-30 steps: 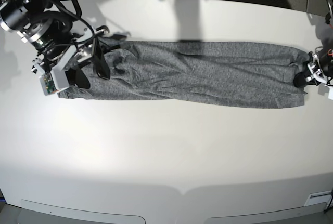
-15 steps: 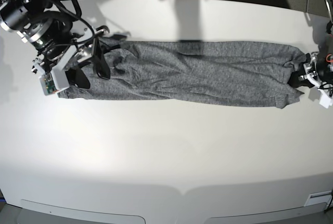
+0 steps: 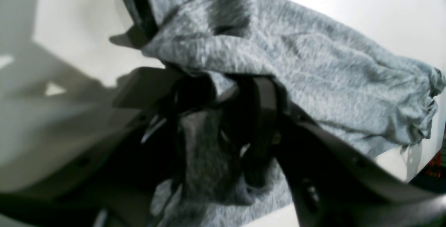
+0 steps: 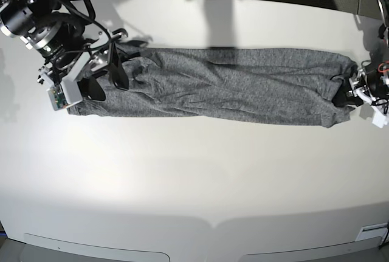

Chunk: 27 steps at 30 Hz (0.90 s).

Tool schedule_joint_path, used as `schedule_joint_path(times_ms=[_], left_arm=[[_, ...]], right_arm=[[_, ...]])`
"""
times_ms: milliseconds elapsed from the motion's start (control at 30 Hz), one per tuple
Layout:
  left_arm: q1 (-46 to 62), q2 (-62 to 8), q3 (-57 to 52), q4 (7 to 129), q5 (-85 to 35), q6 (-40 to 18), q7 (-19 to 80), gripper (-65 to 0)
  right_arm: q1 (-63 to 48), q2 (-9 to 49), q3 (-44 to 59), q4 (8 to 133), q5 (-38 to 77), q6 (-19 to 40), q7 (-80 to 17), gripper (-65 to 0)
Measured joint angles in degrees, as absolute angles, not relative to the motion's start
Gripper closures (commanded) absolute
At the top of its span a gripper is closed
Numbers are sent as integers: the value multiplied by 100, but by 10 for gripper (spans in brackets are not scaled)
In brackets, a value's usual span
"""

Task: Fold the T-shirt properly
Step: 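Release the strip end and raise the left gripper over the strip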

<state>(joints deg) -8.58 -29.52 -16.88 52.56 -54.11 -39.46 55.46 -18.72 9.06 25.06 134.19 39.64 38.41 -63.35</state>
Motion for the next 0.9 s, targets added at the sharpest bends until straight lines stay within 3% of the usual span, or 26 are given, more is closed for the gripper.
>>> schedule_joint_path(times_ms=[900], left_arm=[[-873, -3199, -1688, 5258, -5450, -3806, 5181, -248]], right_arm=[[-1872, 906, 2506, 13419, 3964, 3841, -6462, -305]])
